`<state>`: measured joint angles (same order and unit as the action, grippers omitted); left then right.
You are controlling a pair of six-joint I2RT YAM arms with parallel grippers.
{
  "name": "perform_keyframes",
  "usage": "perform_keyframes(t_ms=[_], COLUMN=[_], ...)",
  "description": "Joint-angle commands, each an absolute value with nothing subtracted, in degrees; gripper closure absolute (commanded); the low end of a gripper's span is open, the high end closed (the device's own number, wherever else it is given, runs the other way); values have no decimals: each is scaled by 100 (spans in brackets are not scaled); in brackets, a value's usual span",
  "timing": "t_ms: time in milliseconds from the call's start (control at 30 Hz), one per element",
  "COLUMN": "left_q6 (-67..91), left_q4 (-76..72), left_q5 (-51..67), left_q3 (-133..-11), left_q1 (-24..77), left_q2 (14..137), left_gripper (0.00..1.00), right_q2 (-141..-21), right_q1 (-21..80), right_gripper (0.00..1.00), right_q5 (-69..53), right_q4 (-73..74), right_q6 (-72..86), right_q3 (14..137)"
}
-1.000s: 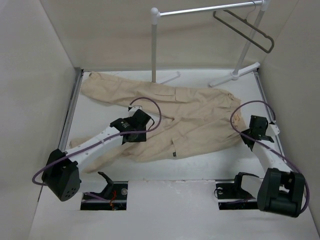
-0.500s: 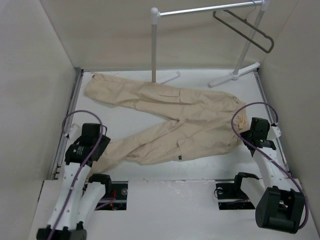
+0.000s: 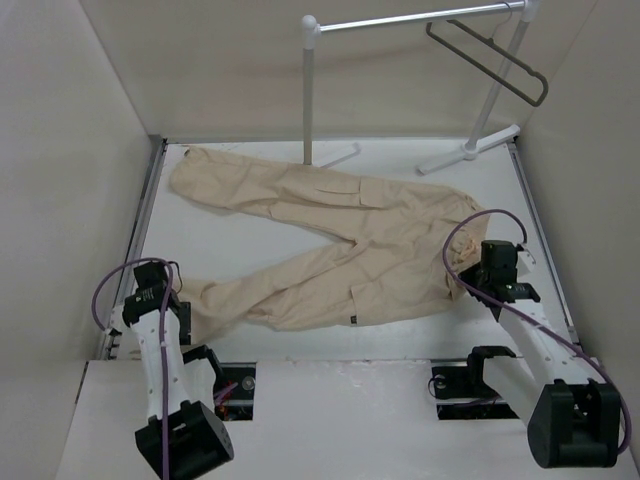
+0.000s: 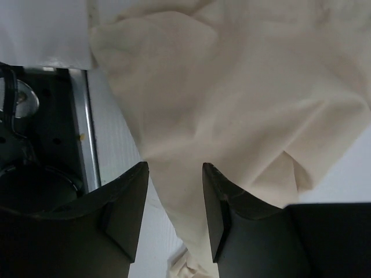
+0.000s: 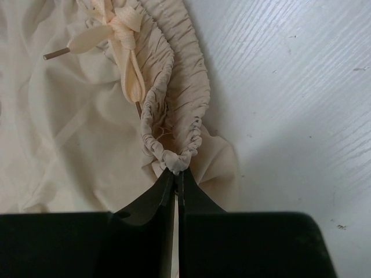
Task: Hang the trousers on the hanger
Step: Flatten out the trousers at the center of the board.
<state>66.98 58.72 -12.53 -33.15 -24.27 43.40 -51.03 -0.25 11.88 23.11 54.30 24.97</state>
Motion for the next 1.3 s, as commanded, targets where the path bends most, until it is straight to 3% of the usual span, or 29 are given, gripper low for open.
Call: perform_keyframes(t_ms=[0,367,500,633,867,1100,1267], left_q6=[6856,7102,6961,6707,5837,5669,5493], left_q4=[6046,4924,4500,4771,6124,7707,6780], left_q5=[-1555,-1635,-1468,-1704,-2882,-2988,-3217], left_q3=[-3296,-2497,-2504,-3144,-4911,-5923,-6108], left_q1=[-2623,-3229,-3467,-3126,-2563,-2070,-1921], left_q2=[4420,5124,5098,4695,4009,3463,4567], left_gripper=[60,62,89,100,100,99,98], right_q2=[-5080,-5177,-5159,-5045,-4870,-4290,-4499], right_q1=[66,13,4,-22,-31,-145,-180], right_gripper=[96,96,96,96,96,96,96], right_q5=[1064,1037,993,1028,1081,1063,1108], right_q4=[2197,2162,2197,2311,2496,2935,2848], right_q6=[5493,5484,5476,5432,5379,5326,5282], right_q3=[2584,2698,2742,2690,2681,2628,2733])
